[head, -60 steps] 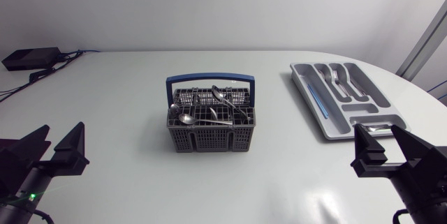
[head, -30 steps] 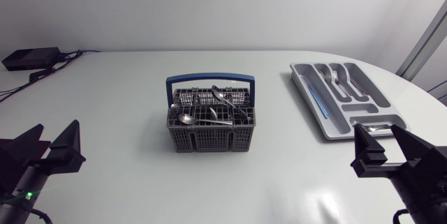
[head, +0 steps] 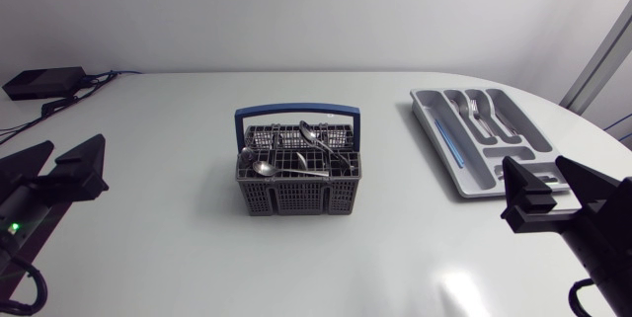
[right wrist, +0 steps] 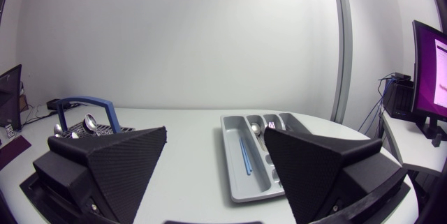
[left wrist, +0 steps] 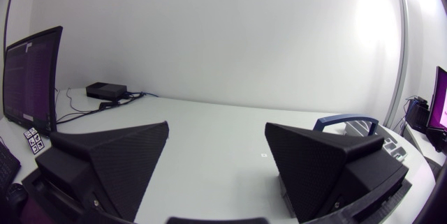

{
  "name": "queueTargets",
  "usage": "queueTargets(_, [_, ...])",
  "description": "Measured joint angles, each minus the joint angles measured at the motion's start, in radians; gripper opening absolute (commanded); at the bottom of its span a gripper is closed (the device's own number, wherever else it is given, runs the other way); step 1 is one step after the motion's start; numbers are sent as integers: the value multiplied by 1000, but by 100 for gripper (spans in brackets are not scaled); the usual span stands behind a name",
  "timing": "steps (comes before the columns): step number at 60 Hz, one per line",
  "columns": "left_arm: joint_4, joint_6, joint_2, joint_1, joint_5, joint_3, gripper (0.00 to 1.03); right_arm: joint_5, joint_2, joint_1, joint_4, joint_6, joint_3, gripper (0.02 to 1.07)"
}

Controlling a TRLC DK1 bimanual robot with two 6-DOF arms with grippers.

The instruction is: Unload the cutlery basket into the drawer organizer.

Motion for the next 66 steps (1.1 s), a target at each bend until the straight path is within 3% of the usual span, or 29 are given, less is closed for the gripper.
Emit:
queueTargets(10, [-77, -7, 139, -30, -8, 113, 96, 54, 111, 64, 9, 0, 72, 102])
queueTargets(22, [-275, -11, 328, -98, -29, 289, 96, 129, 258, 144, 10, 0, 167, 102])
queueTargets(32, [-346, 15, 439, -121, -29, 383, 96, 183, 373, 207, -26, 1, 257, 102])
queueTargets(43, [-451, 105, 535, -161, -22, 480, 96, 219, 497, 262, -146, 5, 386, 102])
queueTargets(52, [-525, 118, 621, -173, 16, 573, 96, 225, 631, 303, -328, 5, 537, 102])
queueTargets(66, [-591, 121, 720, -220, 34, 646, 96, 141, 808, 309, -462, 6, 679, 102])
